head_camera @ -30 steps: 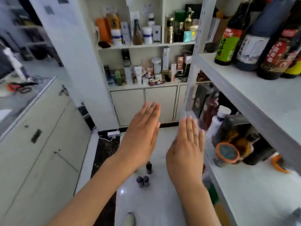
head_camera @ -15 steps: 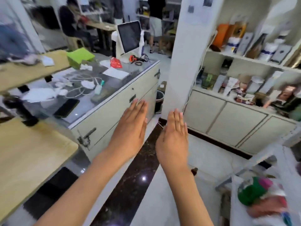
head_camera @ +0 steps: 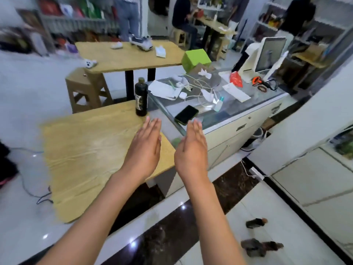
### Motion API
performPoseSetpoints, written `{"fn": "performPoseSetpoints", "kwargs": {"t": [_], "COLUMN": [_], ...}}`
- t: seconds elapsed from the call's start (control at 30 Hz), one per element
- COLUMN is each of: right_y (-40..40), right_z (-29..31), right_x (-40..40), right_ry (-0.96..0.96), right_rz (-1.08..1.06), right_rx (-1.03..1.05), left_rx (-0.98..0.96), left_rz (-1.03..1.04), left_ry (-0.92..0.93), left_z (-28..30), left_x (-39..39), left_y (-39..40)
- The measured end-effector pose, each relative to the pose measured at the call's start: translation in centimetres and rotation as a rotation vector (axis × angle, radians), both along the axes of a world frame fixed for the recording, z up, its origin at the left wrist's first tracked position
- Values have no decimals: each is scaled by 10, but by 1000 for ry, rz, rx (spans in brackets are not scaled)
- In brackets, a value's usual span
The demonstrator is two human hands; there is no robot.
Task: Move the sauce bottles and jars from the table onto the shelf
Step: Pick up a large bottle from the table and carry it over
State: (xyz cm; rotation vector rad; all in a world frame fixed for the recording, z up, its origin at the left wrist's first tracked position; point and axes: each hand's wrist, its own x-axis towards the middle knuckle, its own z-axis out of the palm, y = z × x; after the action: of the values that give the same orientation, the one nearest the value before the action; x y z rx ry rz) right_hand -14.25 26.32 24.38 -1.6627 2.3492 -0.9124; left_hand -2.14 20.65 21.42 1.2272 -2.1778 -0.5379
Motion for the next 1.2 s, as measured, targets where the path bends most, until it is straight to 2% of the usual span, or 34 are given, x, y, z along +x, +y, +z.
{"fn": "performPoseSetpoints", "kwargs": {"t": [0.27, 0.47, 0.7, 0.9, 1.0, 1.1, 1.2], "right_y": [-102, -195, -339, -470, -529, -562, -576], "right_z": [-21, -47, -67, -94, -107, -136, -159], "right_x": [45, 38, 1, -26, -29, -25, -16], "right_ry": [-83, -407, -713, -685, -669, -603, -510], "right_rz": [131, 110, 28, 54, 92, 144, 106], "right_rx": [34, 32, 118, 178, 182, 224, 116], "left_rx": [53, 111, 147, 224, 303, 348, 386], "left_rz": [169, 258, 337, 414, 432, 460, 502], "left_ry": [88, 211, 96, 22, 56, 103, 139], "left_z": [-22, -53, -71, -76, -83, -92, -102], "left_x": [55, 39, 13, -10, -19, -24, -24], "left_y": [-78, -136, -228, -310, -340, -360, -368]}}
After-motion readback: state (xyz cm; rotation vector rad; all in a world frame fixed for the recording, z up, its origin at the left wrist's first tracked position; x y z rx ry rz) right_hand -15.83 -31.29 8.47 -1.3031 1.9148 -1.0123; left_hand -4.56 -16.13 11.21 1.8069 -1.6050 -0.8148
